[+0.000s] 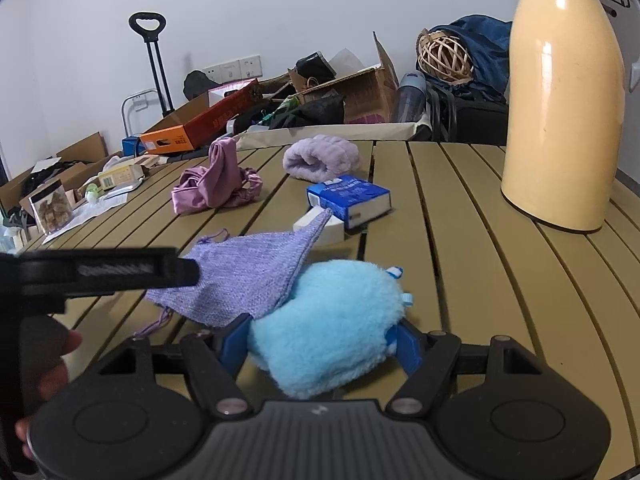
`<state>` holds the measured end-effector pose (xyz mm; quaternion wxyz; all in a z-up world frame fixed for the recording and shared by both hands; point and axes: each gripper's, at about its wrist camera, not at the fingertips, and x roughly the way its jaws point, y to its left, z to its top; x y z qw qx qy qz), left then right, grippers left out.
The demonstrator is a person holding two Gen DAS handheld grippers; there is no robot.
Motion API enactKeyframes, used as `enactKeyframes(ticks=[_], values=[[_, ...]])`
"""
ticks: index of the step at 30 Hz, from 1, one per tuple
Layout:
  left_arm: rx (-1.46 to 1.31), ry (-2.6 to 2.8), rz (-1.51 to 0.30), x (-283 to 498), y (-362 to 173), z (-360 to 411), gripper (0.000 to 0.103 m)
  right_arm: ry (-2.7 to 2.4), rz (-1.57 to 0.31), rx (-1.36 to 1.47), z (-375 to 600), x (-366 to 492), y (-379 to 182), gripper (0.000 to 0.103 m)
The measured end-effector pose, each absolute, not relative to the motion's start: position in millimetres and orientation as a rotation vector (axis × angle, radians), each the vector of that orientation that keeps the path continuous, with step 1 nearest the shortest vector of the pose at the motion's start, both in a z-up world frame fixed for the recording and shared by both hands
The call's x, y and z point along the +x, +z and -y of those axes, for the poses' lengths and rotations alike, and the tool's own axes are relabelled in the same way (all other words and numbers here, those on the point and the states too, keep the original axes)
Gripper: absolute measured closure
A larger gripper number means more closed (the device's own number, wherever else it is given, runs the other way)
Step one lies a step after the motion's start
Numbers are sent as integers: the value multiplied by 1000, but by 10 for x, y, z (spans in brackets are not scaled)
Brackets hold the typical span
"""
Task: Collect trash
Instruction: 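Grasp the lavender drawstring bag with the left tool while the right tool holds the plush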
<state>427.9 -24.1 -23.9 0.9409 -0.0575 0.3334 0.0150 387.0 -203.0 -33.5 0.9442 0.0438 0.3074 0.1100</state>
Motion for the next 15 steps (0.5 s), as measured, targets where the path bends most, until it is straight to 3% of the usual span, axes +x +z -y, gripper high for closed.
enactKeyframes(ticks=[5,12,15], values=[[-34,39,-666,4306,-288,440,38,220,-632,89,2135,3843,-364,31],[-12,59,-648,4279,-307,473,47,157,-616,97,2293,3803,-341,31],[-14,52,-647,4268,-290,471,43,118,-608,119,2384,3808,-332,31]])
